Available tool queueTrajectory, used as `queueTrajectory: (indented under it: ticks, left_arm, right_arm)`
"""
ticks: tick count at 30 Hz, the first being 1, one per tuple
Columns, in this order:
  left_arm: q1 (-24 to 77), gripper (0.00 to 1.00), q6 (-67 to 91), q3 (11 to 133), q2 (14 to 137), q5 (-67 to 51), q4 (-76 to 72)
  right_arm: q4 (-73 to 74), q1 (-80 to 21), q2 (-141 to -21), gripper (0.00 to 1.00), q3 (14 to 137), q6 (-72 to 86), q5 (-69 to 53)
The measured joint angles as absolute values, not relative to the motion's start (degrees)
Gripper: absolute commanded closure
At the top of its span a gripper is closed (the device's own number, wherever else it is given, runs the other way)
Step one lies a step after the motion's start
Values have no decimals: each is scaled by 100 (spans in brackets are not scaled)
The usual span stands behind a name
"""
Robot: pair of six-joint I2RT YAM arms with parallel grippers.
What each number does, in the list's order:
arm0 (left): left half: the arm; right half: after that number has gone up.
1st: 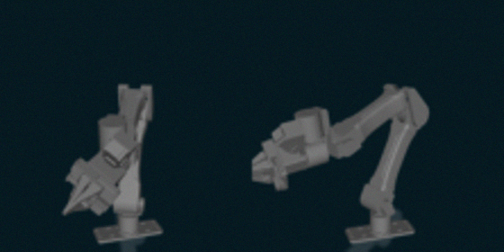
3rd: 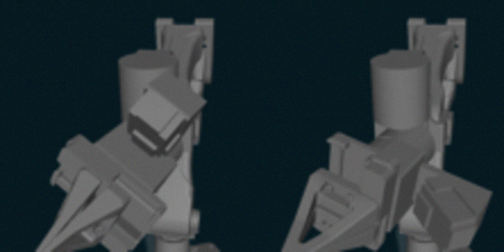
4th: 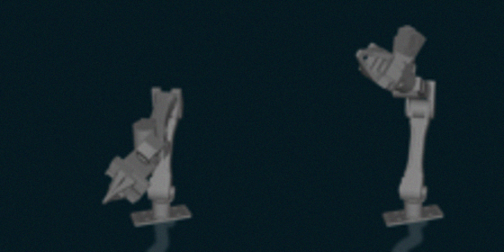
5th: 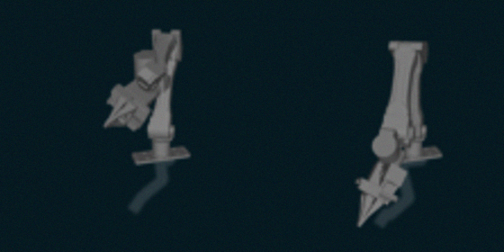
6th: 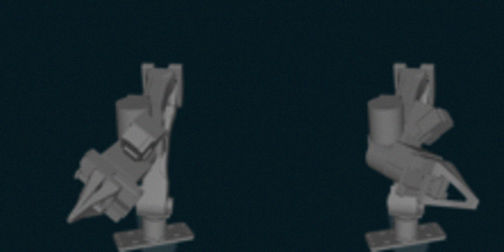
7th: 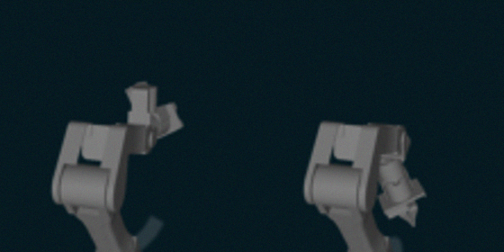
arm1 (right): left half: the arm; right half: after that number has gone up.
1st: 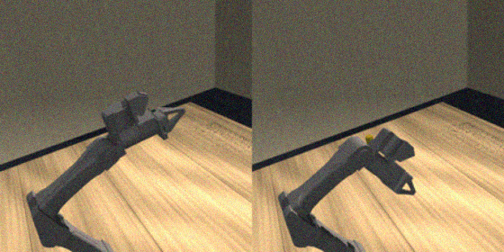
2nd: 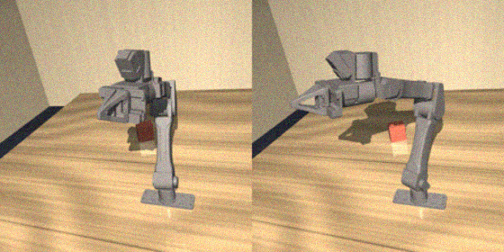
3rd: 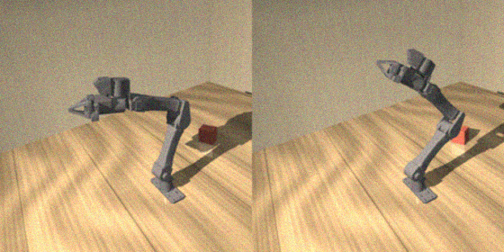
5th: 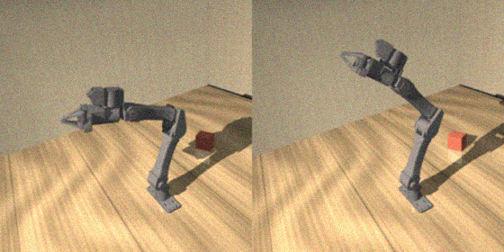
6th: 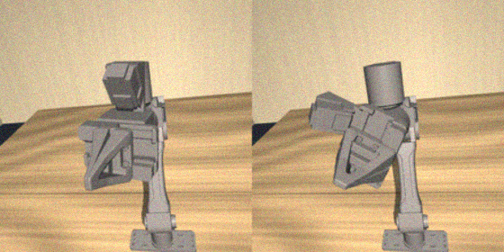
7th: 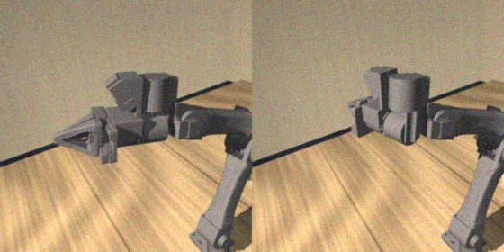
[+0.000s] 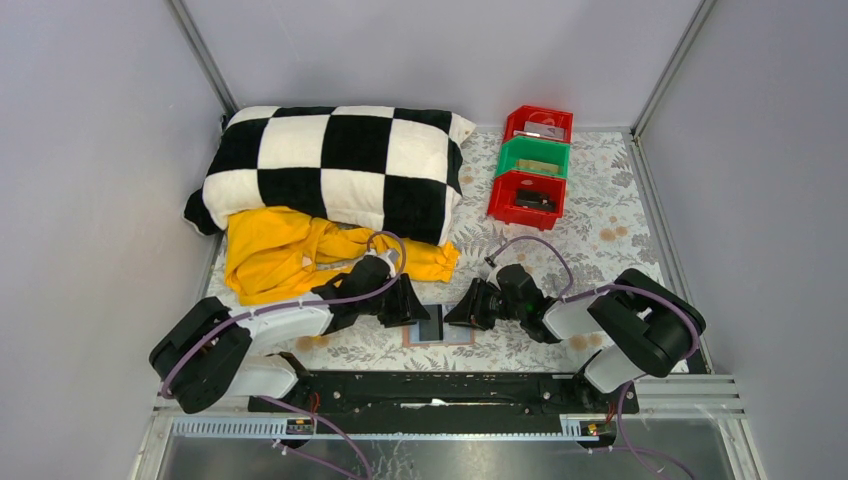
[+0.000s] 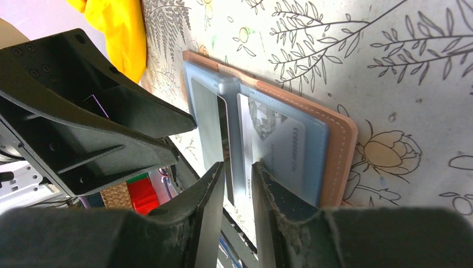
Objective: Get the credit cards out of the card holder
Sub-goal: Remove the credit card from the card holder.
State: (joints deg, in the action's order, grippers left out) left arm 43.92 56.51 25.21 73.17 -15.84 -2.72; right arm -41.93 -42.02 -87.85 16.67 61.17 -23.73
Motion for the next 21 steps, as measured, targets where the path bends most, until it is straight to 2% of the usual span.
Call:
queueTrajectory:
  ticks: [10,21]
  left_arm:
    - [4392,52,5642,2602,7463,-1671,-316]
    - [4392,52,5592,2655,7585,-1743,-386]
  right_arm:
    - [-4239,-4202,-8864,68,1706,6132,-2414]
    - [-4606,-4202,-9181,74,1739,6281,-2569]
